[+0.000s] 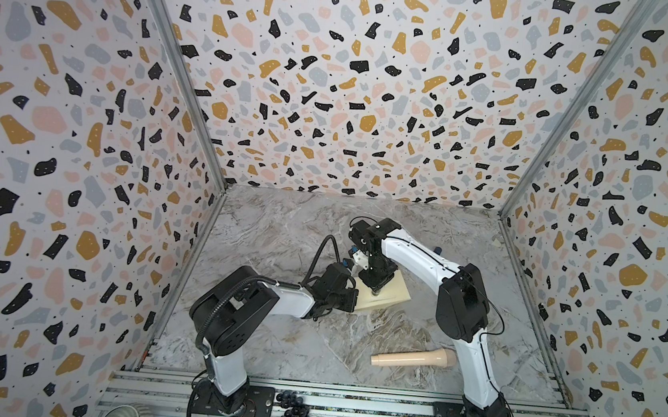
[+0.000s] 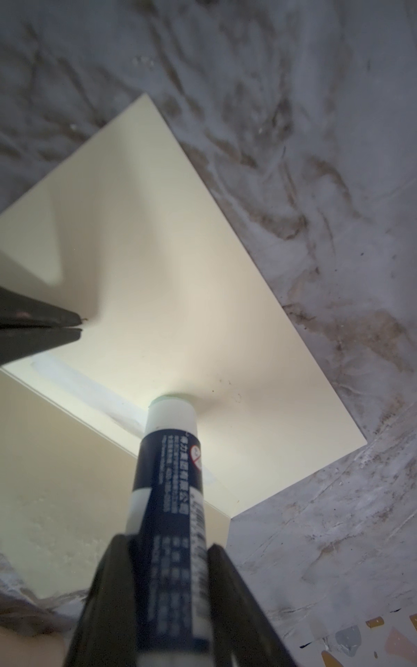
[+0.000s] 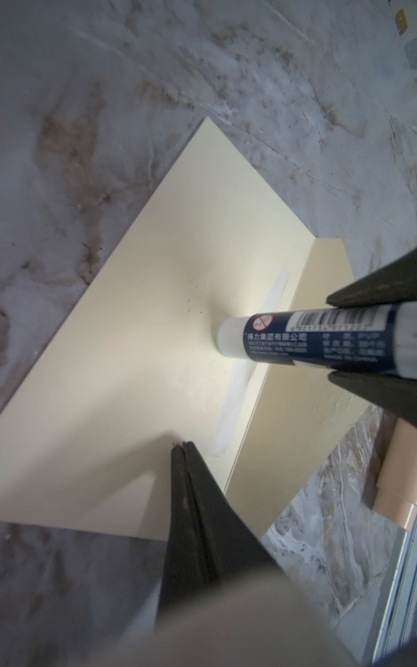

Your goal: Place the letter into the envelope and seal it

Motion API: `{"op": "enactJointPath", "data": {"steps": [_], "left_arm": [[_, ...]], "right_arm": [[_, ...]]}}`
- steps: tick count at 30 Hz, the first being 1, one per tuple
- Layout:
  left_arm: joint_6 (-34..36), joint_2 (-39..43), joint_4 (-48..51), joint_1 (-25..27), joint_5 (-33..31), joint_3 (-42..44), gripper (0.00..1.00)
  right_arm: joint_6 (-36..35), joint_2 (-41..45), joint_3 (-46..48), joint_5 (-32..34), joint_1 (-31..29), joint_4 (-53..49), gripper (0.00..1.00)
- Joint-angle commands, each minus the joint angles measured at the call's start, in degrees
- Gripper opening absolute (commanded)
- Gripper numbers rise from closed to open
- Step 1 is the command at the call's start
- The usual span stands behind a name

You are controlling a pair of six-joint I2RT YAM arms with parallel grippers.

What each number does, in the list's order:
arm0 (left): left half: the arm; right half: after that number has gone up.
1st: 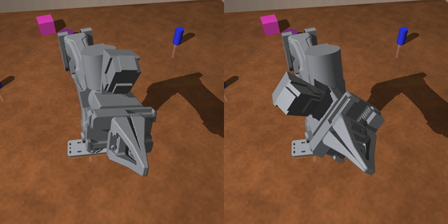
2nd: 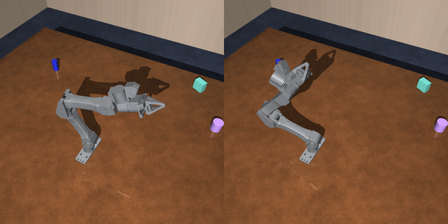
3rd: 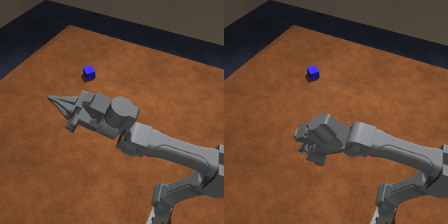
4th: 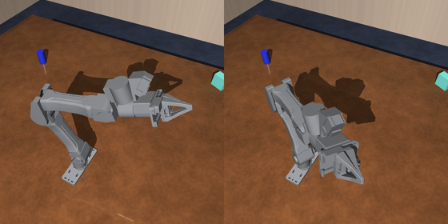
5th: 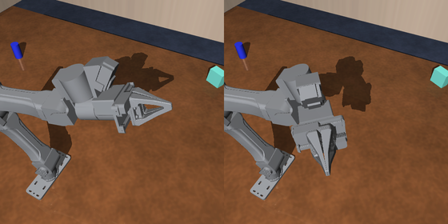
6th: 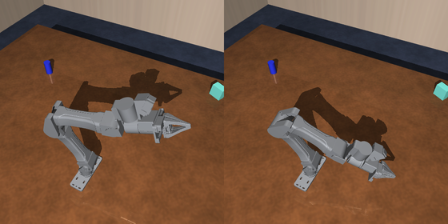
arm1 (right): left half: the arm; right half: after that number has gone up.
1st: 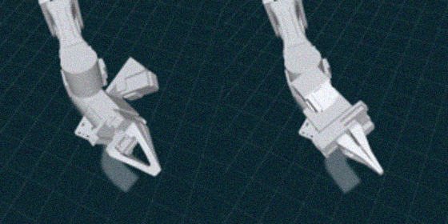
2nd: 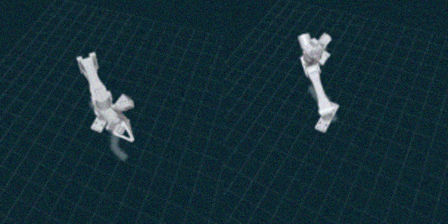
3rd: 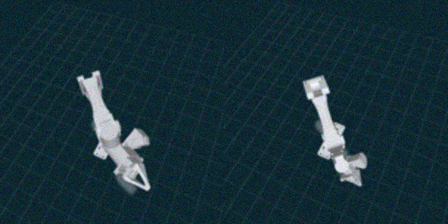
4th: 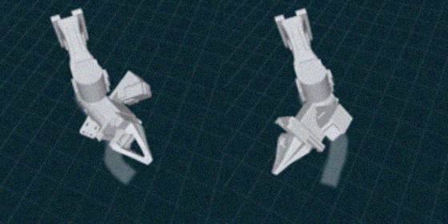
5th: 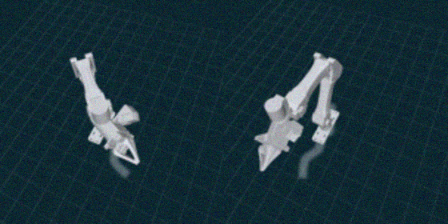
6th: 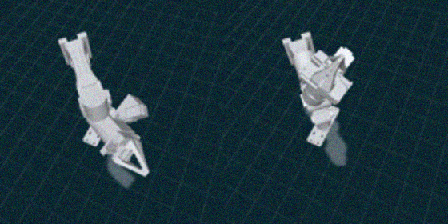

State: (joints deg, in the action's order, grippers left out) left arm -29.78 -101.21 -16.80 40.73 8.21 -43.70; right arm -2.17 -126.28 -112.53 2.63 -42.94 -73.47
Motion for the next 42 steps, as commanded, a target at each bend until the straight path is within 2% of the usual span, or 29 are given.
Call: {"op": "enactJointPath", "data": {"steps": [1, 13, 31, 42], "left_arm": [[0.7, -0.7, 2.0, 0.0, -2.8, -1.5, 0.00], [1.4, -0.6, 7.6, -0.1, -9.7, 0.4, 0.00], [1.1, -1.1, 6.2, 0.0, -9.9, 2.7, 0.00], [1.3, -0.8, 6.1, 0.0, -10.0, 3.1, 0.00]], "right_arm": [[-0.6, 0.5, -0.1, -0.7, -0.4, -1.4, 0.00], [-0.3, 0.5, 0.6, 0.3, 0.4, -1.3, 0.00], [1.5, 3.3, 4.1, 1.5, 3.8, -1.3, 0.00], [2.4, 3.5, 3.0, 1.1, 4.8, -1.4, 0.00]]}}
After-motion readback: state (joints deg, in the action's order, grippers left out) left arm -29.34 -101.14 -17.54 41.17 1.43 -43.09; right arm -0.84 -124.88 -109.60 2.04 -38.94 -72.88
